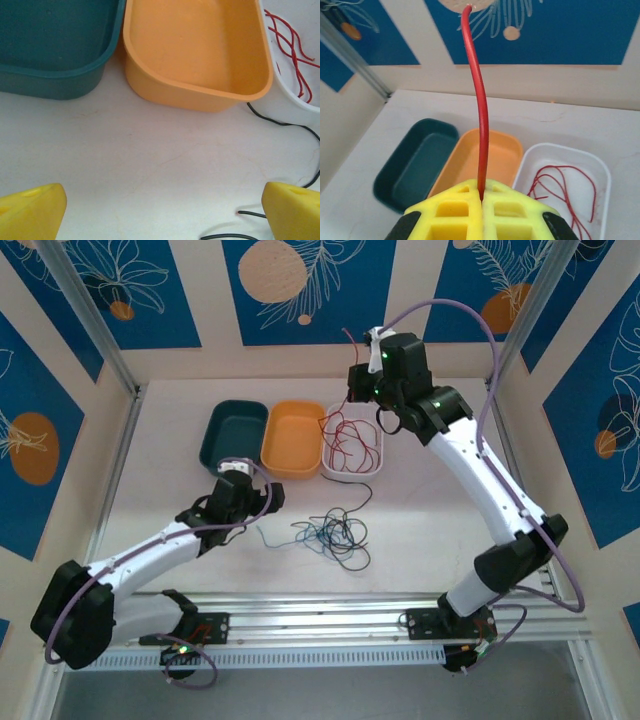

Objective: Untangle the cables

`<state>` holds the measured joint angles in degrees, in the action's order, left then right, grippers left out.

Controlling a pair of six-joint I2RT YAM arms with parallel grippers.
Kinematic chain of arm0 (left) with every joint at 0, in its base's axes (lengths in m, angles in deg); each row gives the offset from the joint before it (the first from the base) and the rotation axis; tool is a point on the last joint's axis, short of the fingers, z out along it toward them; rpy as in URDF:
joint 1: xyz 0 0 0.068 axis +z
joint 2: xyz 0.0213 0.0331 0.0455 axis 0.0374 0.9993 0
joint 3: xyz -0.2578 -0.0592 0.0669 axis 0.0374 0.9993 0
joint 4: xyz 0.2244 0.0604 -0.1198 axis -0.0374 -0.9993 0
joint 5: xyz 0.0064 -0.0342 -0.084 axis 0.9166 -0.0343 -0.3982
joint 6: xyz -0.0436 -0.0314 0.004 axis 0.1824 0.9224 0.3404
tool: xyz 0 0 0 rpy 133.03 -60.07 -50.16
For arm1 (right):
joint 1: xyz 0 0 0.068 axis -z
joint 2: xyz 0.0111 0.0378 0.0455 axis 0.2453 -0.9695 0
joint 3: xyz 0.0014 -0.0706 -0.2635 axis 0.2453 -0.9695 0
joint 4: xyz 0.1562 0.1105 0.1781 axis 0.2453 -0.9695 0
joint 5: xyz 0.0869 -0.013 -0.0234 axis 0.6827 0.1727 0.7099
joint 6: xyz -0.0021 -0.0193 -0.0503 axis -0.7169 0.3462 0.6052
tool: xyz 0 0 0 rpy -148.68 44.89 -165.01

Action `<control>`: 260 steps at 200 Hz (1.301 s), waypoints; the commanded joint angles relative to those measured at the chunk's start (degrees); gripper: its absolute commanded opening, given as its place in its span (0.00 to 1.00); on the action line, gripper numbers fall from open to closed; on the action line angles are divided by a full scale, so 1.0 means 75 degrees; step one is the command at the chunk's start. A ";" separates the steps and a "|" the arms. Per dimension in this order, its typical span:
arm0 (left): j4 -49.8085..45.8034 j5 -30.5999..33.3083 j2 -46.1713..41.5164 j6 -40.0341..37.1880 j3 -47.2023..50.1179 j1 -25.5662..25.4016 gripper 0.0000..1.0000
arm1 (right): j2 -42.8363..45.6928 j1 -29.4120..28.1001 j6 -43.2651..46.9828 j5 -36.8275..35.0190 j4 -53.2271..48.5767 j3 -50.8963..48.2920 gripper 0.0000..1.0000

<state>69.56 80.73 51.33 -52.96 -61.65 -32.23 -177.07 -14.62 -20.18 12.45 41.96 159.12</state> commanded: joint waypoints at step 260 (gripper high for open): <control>-0.0445 -0.0447 -0.0058 -0.0345 -0.0029 0.0083 1.00 | -0.4961 0.0891 -0.0299 -0.1759 -0.4376 0.3516 0.00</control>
<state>67.05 78.26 50.44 -53.86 -60.58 -32.20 -212.87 -7.85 -24.95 1.33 11.25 183.67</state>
